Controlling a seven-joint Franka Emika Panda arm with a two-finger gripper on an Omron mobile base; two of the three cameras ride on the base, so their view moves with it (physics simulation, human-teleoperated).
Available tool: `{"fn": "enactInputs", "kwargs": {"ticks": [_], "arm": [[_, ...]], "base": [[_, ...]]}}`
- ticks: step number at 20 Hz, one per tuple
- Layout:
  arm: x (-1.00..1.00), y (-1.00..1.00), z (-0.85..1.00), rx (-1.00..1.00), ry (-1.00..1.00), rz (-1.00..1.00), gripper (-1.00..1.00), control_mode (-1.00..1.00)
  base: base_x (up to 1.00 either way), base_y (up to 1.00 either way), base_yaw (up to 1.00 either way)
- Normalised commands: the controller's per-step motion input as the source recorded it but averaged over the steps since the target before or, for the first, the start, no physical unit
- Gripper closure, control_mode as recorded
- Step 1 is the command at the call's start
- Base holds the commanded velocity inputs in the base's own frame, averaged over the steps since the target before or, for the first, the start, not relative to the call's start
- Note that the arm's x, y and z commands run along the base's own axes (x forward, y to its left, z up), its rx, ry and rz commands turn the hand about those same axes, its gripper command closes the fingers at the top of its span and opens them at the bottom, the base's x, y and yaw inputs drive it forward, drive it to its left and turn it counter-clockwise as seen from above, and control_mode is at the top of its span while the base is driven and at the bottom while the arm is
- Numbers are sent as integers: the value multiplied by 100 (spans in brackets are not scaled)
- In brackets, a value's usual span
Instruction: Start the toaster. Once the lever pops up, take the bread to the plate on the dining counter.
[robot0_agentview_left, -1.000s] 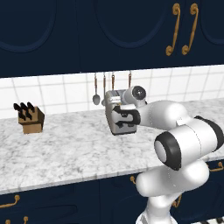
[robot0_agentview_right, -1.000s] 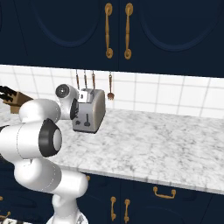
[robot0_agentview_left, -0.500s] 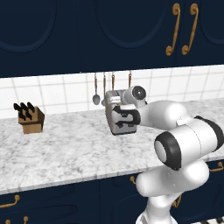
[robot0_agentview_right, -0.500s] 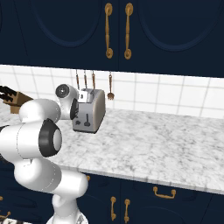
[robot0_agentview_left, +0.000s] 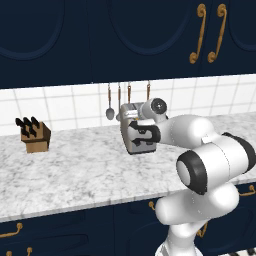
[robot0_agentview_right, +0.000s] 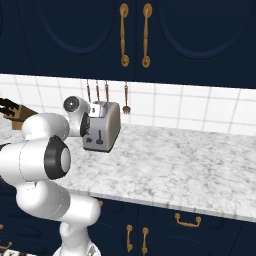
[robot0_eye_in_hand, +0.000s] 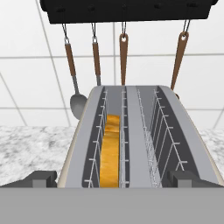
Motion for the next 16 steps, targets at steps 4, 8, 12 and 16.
{"fn": "enactInputs", "kwargs": {"ticks": [4,8,12,16], "arm": [[0,0,0,0,0,0,-100,-100],[0,0,0,0,0,0,-100,-100],[0,0,0,0,0,0,-100,-100],[0,0,0,0,0,0,-100,-100]], "base": [[0,0,0],[0,0,0],[0,0,0],[0,0,0]]}}
